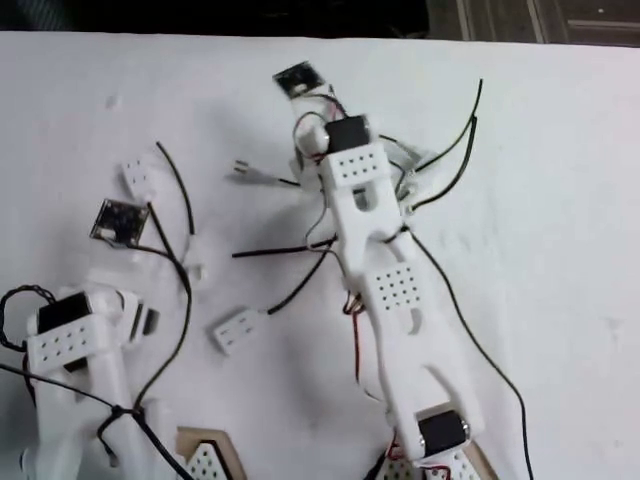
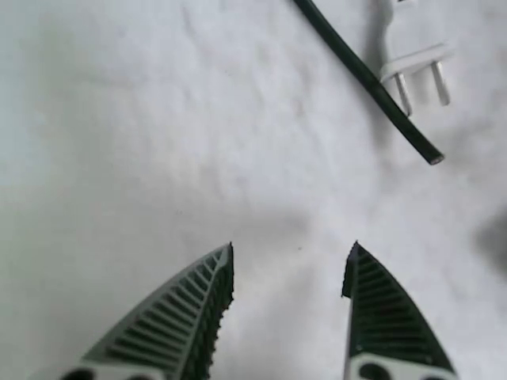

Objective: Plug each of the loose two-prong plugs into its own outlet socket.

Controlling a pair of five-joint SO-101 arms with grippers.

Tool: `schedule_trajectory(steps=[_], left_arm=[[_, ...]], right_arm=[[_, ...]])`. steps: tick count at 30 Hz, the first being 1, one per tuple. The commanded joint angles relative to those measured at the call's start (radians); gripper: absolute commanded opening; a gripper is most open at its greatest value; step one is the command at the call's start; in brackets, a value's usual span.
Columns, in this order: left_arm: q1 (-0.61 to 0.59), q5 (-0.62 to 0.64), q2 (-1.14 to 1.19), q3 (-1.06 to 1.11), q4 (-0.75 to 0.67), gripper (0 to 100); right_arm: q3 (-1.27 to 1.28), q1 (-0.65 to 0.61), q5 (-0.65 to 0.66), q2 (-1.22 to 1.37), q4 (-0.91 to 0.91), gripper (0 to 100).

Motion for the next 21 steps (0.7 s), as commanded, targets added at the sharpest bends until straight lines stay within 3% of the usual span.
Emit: schedule_trajectory(steps=[1,9,21], left_arm=[[-0.008,0.009,-0.031,0.0,-0.023,23],[-0.008,0.009,-0.031,0.0,-0.023,23],[-0.008,0.011,-0.031,0.0,-0.023,23]], right_arm=[[-0.011,-0.027,0.014,-0.073,0.008,15.2],[0.123,-0.07,0.014,-0.073,0.001,15.5],[0.133,-0.021,0.014,-0.082,-0.074,15.6]])
